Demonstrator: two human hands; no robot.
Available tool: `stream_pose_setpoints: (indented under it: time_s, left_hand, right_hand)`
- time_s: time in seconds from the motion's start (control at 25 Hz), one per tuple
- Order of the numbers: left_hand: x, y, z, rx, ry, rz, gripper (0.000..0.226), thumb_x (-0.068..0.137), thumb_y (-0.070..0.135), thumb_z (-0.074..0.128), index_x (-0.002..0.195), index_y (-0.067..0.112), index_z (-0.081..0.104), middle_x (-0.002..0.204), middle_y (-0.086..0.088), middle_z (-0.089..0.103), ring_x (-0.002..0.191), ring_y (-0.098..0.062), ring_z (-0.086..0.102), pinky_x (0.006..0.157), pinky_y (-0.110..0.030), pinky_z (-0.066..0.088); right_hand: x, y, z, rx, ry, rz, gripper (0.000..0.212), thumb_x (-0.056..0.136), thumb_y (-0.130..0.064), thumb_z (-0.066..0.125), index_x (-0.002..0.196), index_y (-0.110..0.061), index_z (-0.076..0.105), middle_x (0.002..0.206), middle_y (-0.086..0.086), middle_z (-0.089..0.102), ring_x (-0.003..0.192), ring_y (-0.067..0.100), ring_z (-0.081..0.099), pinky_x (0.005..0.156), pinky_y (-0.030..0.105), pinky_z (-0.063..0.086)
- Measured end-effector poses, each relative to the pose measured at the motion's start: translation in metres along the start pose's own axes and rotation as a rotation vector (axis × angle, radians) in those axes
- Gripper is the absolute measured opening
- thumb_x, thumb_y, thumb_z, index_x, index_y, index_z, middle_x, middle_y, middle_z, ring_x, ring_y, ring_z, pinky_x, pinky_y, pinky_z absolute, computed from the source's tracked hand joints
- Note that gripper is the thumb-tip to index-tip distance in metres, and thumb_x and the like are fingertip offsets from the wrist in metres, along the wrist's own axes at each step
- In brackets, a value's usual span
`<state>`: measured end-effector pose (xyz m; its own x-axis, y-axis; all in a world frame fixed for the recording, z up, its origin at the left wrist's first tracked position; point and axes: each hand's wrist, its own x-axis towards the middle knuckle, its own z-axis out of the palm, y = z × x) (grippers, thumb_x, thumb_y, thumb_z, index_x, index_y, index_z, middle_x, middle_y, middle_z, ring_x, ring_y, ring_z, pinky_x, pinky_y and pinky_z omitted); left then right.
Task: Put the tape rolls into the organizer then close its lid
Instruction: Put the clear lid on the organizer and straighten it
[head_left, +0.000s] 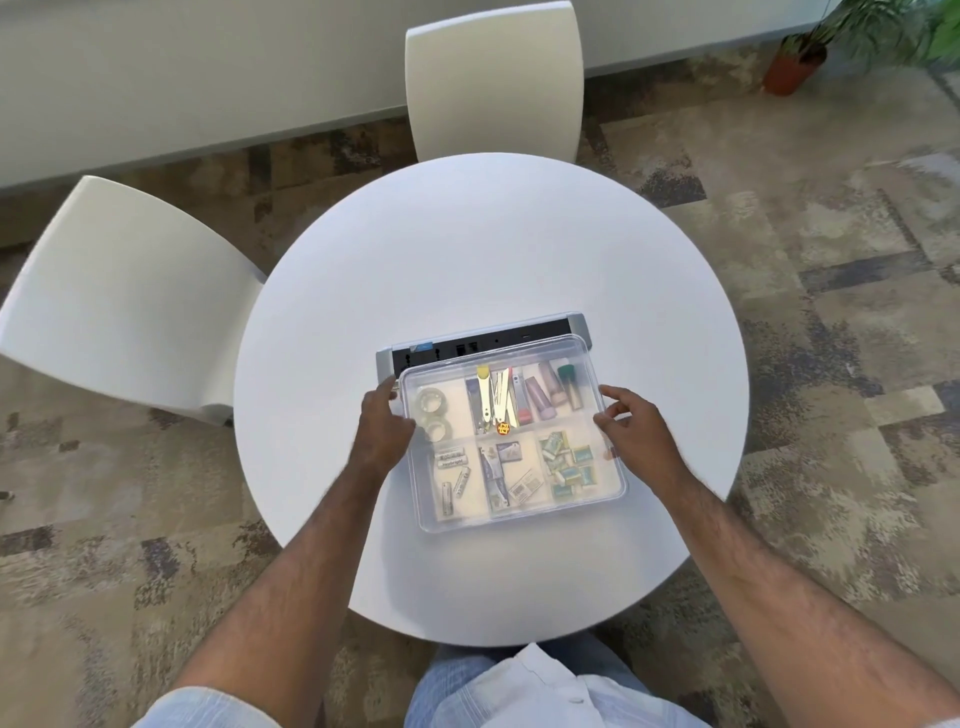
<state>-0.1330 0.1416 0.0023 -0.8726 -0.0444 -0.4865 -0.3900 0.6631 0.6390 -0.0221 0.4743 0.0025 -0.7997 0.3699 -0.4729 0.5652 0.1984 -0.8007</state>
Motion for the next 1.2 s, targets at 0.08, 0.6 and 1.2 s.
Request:
stream_pose_setpoints:
  time_s: [0.08, 0.6, 1.2]
  left_hand:
    - [0.01, 0.005, -0.001, -0.009, -0.004, 0.002, 0.066, 0.09, -0.009, 0.06, 0.152, 0.011, 0.048, 0.141, -0.017, 0.057, 0.123, -0.038, 0.065, 0.104, -0.052, 0.056]
    - [0.02, -0.003, 0.002, -0.046, -0.001, -0.021, 0.057, 0.093, -0.004, 0.064, 0.145, 0.016, 0.052, 0.124, -0.021, 0.067, 0.116, -0.041, 0.067, 0.099, -0.057, 0.058]
    - [0.066, 0.007, -0.003, -0.16, 0.039, -0.13, 0.009, 0.102, 0.013, 0.059, 0.103, 0.007, 0.065, 0.081, -0.007, 0.065, 0.079, -0.029, 0.065, 0.096, -0.058, 0.06]
  right_hand:
    - [0.001, 0.003, 0.001, -0.132, 0.032, -0.036, 0.04, 0.093, -0.011, 0.066, 0.132, -0.02, 0.062, 0.094, 0.004, 0.06, 0.071, 0.015, 0.054, 0.069, 0.029, 0.051]
    - [0.0, 0.026, 0.002, -0.179, -0.004, 0.089, 0.022, 0.097, -0.018, 0.063, 0.118, -0.012, 0.065, 0.101, -0.001, 0.064, 0.1, 0.029, 0.067, 0.088, 0.044, 0.056]
    - [0.115, -0.046, 0.034, -0.181, 0.084, 0.097, 0.019, 0.1, -0.024, 0.053, 0.095, -0.006, 0.059, 0.092, 0.012, 0.061, 0.086, 0.025, 0.058, 0.074, 0.031, 0.042]
